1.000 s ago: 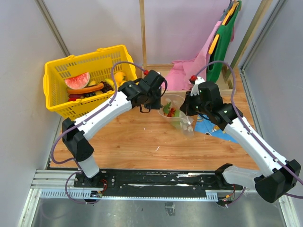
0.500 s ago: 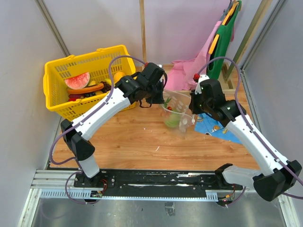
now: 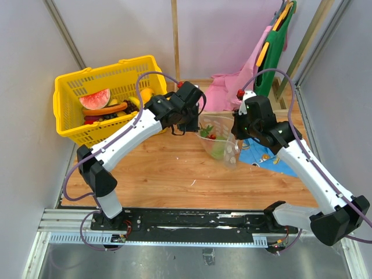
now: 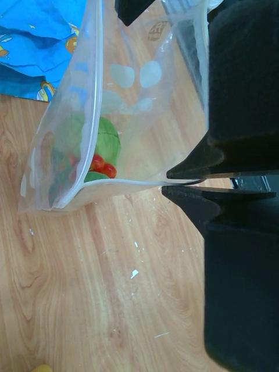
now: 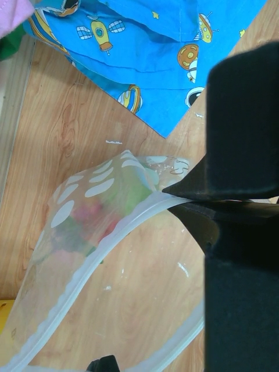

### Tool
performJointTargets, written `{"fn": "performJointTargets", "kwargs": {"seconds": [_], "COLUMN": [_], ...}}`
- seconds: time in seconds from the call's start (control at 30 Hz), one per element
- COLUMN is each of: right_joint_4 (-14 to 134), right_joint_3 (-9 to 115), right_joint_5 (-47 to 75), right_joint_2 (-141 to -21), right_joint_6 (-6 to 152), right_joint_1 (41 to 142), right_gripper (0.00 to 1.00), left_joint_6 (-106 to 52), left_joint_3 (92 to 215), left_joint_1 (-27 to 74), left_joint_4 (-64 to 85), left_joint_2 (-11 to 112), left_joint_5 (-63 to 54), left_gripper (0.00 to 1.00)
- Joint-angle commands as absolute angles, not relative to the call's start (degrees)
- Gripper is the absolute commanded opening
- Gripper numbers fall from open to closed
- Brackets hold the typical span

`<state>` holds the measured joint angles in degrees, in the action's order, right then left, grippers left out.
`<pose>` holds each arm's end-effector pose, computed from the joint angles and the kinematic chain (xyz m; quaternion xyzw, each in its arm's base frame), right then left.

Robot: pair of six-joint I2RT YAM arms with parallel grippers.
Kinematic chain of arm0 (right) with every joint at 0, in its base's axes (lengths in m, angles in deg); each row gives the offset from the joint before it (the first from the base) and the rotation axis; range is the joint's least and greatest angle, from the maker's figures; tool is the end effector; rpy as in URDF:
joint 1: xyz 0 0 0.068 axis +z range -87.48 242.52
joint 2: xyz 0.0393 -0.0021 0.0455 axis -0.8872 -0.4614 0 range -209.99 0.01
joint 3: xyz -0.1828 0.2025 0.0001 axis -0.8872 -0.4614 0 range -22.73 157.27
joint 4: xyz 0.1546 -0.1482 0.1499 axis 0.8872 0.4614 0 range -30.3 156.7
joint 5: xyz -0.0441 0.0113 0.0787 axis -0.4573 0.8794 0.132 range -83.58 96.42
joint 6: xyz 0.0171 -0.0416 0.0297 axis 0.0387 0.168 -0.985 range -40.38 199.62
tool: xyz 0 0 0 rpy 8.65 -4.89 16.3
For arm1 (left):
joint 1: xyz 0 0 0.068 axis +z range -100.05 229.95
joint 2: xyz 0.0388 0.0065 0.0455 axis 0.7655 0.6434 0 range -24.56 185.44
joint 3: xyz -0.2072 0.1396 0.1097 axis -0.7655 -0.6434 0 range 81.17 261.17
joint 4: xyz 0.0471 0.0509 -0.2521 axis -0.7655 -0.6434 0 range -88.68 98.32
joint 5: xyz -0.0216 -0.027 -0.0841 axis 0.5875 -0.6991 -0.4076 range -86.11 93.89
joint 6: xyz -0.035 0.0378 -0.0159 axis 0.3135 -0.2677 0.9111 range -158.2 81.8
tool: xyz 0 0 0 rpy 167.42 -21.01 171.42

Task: Place the food in the zip-top bag and seal the zipper
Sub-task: Adjust the fake fruit in the zipper food storage bag, then pick up the fake fruit from the bin.

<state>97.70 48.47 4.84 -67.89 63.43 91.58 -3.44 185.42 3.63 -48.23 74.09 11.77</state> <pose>0.2207 0.1215 0.3697 -0.0929 0.8809 0.1672 0.4330 0.2565 -0.2617 0.3733 0.0719 0.9378 -0.1675 0.2955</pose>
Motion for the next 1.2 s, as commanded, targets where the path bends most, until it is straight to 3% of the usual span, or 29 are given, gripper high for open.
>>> {"fn": "performJointTargets", "kwargs": {"seconds": [0.0,0.3,0.5,0.93,1.17], "right_joint_4": [97.06,96.55,96.41,95.72,95.48], "right_joint_3": [50.24,49.79,49.64,49.22,49.04], "right_joint_5": [6.5,7.3,7.56,8.31,8.58], "right_joint_2": [-67.92,-67.93,-68.15,-69.07,-69.66], "right_joint_6": [63.11,63.26,63.43,63.54,63.94], "right_joint_1": [90.65,90.65,90.65,90.65,90.65], "right_gripper": [0.01,0.01,0.01,0.01,0.01], "left_joint_6": [-3.96,-6.71,-8.62,-15.1,-16.76], "left_joint_3": [185.42,189.64,190.06,197.36,197.94], "left_joint_1": [3.26,4.56,11.86,29.49,40.19], "left_joint_4": [-47.31,-47.89,-49.28,-53.86,-53.99], "left_joint_2": [73.71,71.3,68.67,70.13,74.35], "left_joint_5": [12.88,17.37,18.17,20.22,17.25], "left_gripper": [0.17,0.52,0.68,0.87,0.9]}}
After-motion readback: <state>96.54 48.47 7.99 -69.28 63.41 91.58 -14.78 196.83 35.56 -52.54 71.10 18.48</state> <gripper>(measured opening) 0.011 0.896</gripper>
